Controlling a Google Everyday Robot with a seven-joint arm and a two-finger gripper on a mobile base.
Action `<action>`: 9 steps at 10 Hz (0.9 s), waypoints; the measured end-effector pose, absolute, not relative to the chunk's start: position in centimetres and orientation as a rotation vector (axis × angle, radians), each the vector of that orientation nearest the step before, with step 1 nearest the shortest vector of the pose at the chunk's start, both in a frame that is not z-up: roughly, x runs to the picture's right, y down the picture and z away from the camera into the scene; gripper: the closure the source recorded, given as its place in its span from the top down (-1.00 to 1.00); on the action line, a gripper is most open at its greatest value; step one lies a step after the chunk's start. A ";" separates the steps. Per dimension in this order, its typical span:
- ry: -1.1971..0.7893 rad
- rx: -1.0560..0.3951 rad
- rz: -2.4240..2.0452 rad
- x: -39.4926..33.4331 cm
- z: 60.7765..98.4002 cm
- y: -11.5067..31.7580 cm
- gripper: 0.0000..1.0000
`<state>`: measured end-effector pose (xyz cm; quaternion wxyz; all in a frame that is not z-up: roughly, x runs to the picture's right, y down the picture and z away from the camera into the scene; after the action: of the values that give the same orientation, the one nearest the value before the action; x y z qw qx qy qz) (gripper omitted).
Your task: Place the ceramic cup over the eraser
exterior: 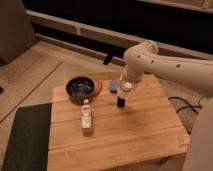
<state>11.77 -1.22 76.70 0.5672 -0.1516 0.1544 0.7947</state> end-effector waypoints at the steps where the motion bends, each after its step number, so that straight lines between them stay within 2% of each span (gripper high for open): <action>1: 0.368 -0.368 1.866 11.6 77.0 -1.0 -1.00; 9: 0.404 -0.373 1.851 12.3 80.4 0.5 -1.00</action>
<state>12.31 0.53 80.36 0.5690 -0.1588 0.1720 0.7883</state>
